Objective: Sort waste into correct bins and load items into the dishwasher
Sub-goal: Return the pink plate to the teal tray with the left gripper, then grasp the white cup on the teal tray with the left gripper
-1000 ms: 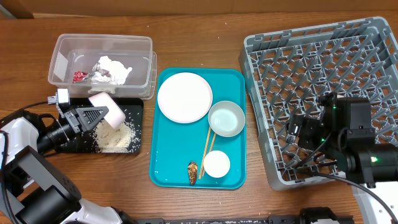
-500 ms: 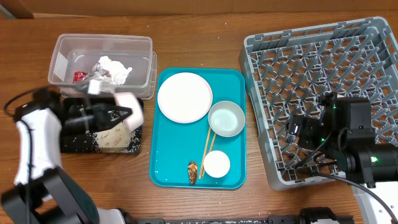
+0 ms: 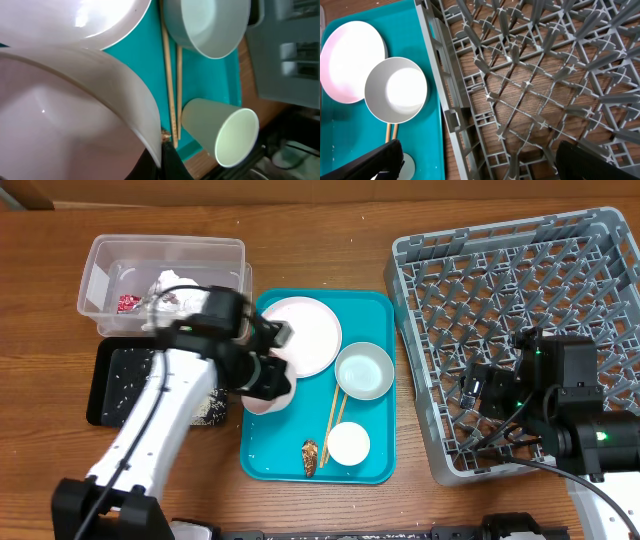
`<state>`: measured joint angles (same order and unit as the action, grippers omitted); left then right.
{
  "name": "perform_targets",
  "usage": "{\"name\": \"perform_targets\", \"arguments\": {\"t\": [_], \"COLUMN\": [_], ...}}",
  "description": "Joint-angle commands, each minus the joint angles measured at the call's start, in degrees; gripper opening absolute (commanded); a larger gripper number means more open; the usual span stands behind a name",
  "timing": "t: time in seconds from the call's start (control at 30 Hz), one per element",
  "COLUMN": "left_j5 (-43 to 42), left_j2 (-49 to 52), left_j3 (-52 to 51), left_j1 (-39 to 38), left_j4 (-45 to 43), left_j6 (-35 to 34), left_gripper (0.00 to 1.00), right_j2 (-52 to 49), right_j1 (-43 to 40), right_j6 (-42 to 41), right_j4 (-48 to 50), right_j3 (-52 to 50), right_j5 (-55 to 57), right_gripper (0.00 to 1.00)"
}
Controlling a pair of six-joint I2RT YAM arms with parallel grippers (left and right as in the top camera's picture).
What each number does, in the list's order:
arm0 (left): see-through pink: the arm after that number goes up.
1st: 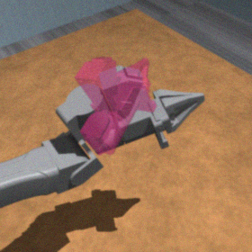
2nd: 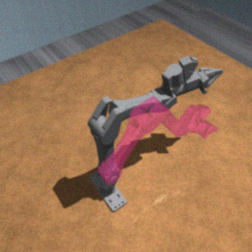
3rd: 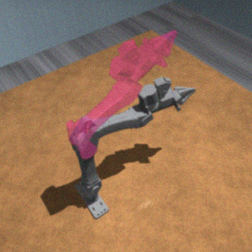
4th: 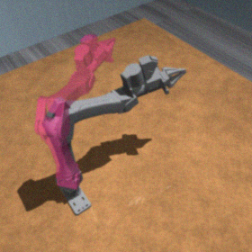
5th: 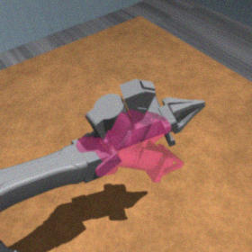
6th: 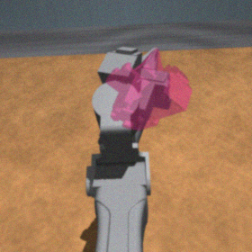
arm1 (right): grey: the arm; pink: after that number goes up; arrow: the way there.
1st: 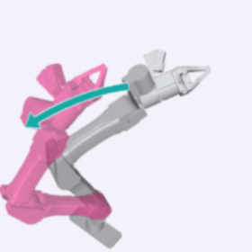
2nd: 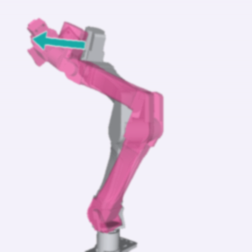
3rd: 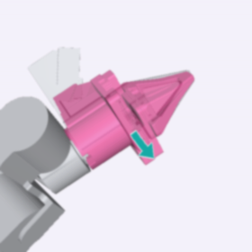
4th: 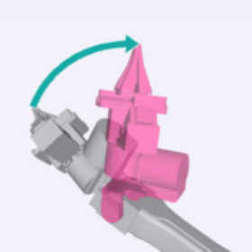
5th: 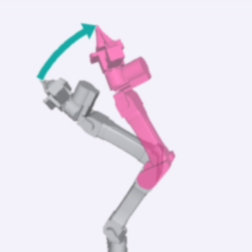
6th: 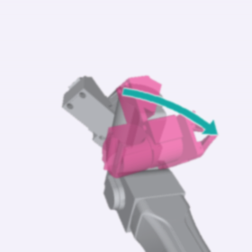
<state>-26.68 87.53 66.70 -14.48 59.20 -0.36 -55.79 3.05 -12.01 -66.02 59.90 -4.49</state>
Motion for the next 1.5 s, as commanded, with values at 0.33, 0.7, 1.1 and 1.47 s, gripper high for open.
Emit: {"name": "perform_targets", "arguments": {"t": [0.33, 0.7, 1.1, 1.47], "left_j5": [16.15, 12.59, 3.87, 11.61], "left_j2": [9.86, 10.12, 8.26, 8.37], "left_j3": [0.85, 4.42, 9.11, 4.7], "left_j1": [-12.83, -12.92, -17.7, -25.27], "left_j4": [-1.95, -1.07, 2.49, 5.07], "left_j6": [-16.48, -15.04, -8.39, -10.14], "left_gripper": [0.04, 0.68, 0.62, 0.59], "right_j2": [0.09, 0.09, 0.09, 0.09], "right_j1": [0.2, 0.2, 0.2, 0.2], "right_j6": [0.0, 0.0, 0.0, 0.0], "right_j4": [0.33, 0.28, 0.33, 0.28], "right_j3": [1.62, 1.62, 1.62, 1.62], "right_j5": [-0.09, -0.09, -0.07, -0.09], "right_gripper": [1.0, 1.0, 1.0, 1.0]}}
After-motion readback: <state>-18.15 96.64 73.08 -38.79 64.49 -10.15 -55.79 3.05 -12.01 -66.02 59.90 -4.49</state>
